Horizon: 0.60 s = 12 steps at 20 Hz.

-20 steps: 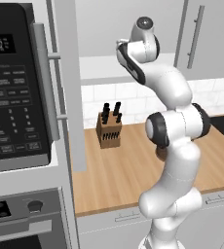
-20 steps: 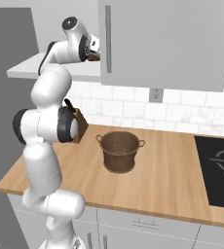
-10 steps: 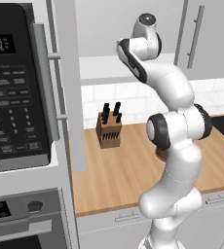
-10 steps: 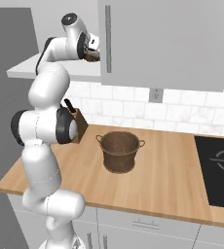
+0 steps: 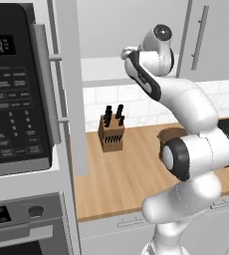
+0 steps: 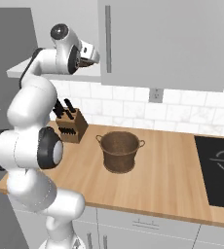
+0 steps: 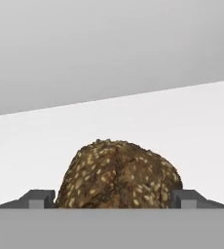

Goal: Open the cabinet, pick up the bread from the cabinet and place it in the basket. Then move the basket to the dining counter.

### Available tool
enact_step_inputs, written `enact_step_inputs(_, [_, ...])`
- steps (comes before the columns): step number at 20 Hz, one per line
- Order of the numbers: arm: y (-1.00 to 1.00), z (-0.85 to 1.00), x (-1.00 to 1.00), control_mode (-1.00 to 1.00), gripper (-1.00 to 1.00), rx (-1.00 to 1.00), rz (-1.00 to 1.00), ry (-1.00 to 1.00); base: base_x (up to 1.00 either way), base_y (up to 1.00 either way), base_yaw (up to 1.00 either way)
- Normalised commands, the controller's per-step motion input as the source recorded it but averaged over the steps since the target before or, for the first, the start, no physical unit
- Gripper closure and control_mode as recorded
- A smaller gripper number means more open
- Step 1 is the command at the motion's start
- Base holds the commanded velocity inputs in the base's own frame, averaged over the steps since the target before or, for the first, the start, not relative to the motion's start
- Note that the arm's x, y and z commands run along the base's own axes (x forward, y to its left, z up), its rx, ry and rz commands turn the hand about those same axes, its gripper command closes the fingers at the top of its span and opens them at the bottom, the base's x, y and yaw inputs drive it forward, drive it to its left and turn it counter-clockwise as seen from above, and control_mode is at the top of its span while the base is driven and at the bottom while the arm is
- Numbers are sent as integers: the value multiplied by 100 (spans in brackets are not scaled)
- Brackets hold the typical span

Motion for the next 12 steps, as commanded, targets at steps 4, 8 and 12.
enact_step_inputs(4, [0,47,-100,-100,100,-3,2,20,0,0,0])
enact_step_inputs(8, [0,41,-100,-100,100,-4,5,21,0,0,0])
enact_step_inputs(12, [0,9,-100,-100,100,-5,12,16,0,0,0])
